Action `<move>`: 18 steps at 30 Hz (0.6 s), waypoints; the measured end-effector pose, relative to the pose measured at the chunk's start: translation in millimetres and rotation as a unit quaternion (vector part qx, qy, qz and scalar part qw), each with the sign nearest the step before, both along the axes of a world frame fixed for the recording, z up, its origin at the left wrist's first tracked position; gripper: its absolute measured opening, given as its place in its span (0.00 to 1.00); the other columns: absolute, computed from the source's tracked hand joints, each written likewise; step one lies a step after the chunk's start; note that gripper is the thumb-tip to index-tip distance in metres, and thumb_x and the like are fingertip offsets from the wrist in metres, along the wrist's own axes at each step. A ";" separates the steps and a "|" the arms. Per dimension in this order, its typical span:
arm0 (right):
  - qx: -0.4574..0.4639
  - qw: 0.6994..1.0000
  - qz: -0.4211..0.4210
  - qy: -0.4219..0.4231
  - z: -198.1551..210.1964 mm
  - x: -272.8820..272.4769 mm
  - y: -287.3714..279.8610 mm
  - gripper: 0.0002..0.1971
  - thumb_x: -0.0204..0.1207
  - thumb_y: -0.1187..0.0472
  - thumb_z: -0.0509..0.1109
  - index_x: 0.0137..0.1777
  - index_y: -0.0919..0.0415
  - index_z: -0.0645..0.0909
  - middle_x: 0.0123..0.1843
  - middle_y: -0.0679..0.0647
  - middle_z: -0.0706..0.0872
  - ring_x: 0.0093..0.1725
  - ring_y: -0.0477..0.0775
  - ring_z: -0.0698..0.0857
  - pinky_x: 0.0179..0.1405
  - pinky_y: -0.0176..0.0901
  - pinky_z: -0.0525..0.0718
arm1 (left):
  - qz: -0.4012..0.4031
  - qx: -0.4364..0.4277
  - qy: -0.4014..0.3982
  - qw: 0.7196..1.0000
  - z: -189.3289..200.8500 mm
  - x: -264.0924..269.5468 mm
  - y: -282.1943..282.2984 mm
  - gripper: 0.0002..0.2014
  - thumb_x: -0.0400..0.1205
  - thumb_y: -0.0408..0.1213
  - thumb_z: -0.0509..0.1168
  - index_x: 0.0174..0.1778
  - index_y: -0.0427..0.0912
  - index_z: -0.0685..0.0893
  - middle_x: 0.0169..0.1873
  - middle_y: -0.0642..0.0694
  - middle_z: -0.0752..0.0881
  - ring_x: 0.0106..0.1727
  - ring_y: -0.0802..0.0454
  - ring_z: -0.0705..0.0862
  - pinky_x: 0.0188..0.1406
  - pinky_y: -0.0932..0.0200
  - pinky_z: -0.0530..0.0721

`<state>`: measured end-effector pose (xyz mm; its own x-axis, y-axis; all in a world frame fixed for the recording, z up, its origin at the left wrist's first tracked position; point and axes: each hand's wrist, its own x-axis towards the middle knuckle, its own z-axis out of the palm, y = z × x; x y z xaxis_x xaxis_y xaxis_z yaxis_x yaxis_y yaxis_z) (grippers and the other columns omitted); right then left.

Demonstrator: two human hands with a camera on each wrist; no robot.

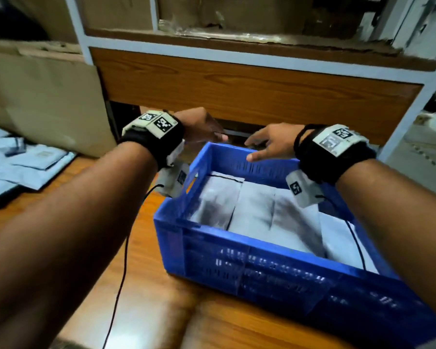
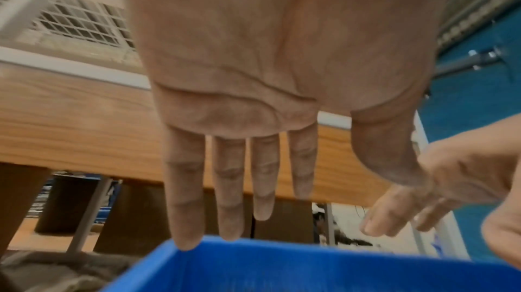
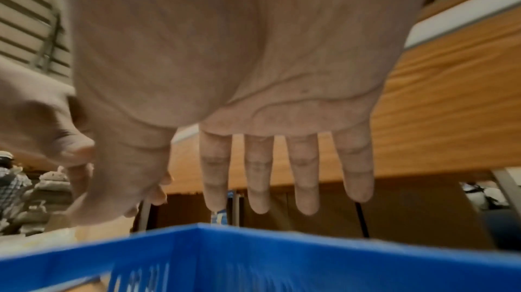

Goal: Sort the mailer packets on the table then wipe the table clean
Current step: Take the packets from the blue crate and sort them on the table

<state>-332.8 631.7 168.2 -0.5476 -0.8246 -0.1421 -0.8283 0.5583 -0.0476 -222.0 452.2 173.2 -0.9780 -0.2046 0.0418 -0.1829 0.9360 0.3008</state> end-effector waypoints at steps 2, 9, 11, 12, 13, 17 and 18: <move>-0.021 1.000 0.017 0.005 15.7 18.6 -25.0 0.31 0.74 0.37 0.68 0.75 0.49 0.75 0.72 0.50 0.80 0.68 0.52 0.81 0.66 0.41 0.75 | 0.028 -0.005 0.033 0.999 6.8 23.5 -22.2 0.20 0.82 0.52 0.65 0.66 0.47 0.85 0.59 0.46 0.86 0.55 0.51 0.84 0.45 0.63 0.73; -0.044 0.995 0.092 0.022 24.9 117.2 -145.7 0.27 0.75 0.37 0.68 0.71 0.48 0.78 0.67 0.48 0.83 0.63 0.51 0.83 0.54 0.38 0.74 | 0.098 0.043 0.046 0.993 -28.0 136.3 -128.7 0.15 0.83 0.44 0.66 0.64 0.44 0.85 0.58 0.45 0.87 0.55 0.53 0.83 0.46 0.64 0.74; -0.030 0.993 0.113 0.011 12.2 150.3 -188.1 0.27 0.75 0.37 0.68 0.71 0.48 0.78 0.65 0.48 0.84 0.62 0.51 0.83 0.53 0.38 0.75 | 0.120 0.064 0.023 0.990 -49.2 178.4 -169.0 0.16 0.83 0.43 0.67 0.63 0.42 0.86 0.58 0.43 0.88 0.57 0.50 0.85 0.51 0.59 0.78; -0.024 0.992 0.120 0.007 4.3 167.4 -211.9 0.28 0.75 0.37 0.68 0.72 0.48 0.77 0.64 0.48 0.84 0.62 0.51 0.83 0.54 0.38 0.75 | 0.136 0.078 0.012 0.988 -60.5 201.6 -192.9 0.16 0.82 0.44 0.67 0.63 0.42 0.86 0.57 0.42 0.89 0.58 0.49 0.86 0.55 0.58 0.80; -0.017 0.993 0.121 0.005 -2.6 177.1 -225.6 0.28 0.75 0.37 0.68 0.72 0.49 0.77 0.64 0.48 0.84 0.62 0.51 0.83 0.55 0.39 0.77 | 0.147 0.091 0.001 0.985 -71.8 216.3 -208.5 0.16 0.82 0.44 0.68 0.63 0.42 0.86 0.56 0.42 0.89 0.59 0.48 0.86 0.57 0.57 0.80; 0.008 0.992 0.129 -0.003 -37.4 217.7 -295.4 0.28 0.75 0.37 0.67 0.71 0.51 0.78 0.65 0.50 0.84 0.63 0.54 0.82 0.54 0.39 0.76 | 0.210 0.109 -0.039 0.971 -116.9 281.6 -281.5 0.24 0.81 0.49 0.68 0.72 0.45 0.79 0.64 0.42 0.85 0.65 0.46 0.82 0.60 0.58 0.76; 0.014 0.991 0.129 -0.013 -47.2 225.0 -310.6 0.28 0.75 0.37 0.68 0.71 0.50 0.78 0.64 0.50 0.84 0.63 0.54 0.82 0.55 0.39 0.76 | 0.228 0.111 -0.041 0.966 -128.7 295.6 -297.1 0.27 0.80 0.50 0.69 0.75 0.46 0.76 0.67 0.42 0.83 0.67 0.46 0.81 0.62 0.57 0.76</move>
<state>-107.8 321.1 121.1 -0.3145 -0.9324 -0.1780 -0.9424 0.3292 -0.0590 73.6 155.1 44.5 -0.7820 -0.6101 -0.1276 -0.5933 0.6660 0.4522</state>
